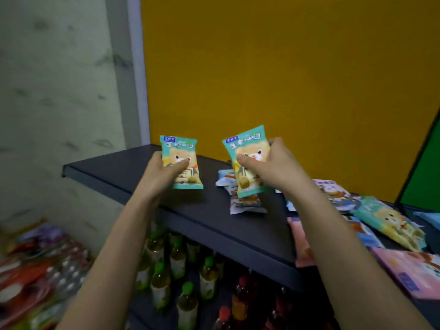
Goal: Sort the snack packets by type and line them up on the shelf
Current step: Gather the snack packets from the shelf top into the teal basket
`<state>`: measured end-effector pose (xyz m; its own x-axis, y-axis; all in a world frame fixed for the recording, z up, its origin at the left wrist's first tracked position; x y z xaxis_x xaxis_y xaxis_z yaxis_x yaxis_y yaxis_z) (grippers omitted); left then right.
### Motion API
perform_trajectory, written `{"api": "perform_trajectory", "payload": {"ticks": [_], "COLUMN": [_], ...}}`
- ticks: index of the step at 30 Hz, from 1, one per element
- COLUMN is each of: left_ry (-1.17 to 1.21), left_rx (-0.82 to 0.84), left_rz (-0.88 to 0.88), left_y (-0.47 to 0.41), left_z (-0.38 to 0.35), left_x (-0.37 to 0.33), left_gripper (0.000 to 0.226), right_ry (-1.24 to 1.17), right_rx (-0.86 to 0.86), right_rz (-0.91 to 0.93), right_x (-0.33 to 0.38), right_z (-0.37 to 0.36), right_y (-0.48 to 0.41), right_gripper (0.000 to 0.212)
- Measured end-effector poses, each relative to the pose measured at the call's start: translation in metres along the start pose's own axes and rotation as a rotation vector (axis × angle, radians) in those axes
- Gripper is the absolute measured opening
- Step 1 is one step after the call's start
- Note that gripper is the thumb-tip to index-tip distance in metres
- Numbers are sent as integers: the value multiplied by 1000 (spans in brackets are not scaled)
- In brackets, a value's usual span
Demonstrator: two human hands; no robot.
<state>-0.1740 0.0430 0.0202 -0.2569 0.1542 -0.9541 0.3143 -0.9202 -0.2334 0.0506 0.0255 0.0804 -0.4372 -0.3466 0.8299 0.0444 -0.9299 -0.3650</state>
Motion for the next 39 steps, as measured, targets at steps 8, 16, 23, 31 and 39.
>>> {"api": "perform_trajectory", "payload": {"ticks": [8,16,23,31,39], "left_ry": [-59,-62,-26,58,156], "left_rx": [-433,-729,-832,-834,-799], "left_rz": [149,375,568,791,974], "left_y": [93,235,321,392,479], "left_z": [202,383,482,515,479], "left_x": [77,179,274,434,700], "left_gripper": [34,30,18,17,17], "right_ry": [-175,-375,-474,-451,-373], "right_rx": [415,835,1016,1178,1224], "right_rz": [77,-28,-141,-226,-315], "right_x": [56,87,80,-10,-224], "right_z": [-209,-440,-595,-722,-857], "right_y": [44,177,291,405,542], "right_gripper": [60,48,44,41,43]}}
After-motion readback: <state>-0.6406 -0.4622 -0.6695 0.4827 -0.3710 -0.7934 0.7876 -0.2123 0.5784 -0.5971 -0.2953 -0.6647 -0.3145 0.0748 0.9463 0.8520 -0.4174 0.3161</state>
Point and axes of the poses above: each hand's wrist, its own y-axis away from the middle knuckle, its own z-axis out of the back of the hand, x = y × z, the point moved 3 cm from there along -y, towards the middle knuckle, and after that the axes turned 10 degrees about -y, right-handed, at the moved point
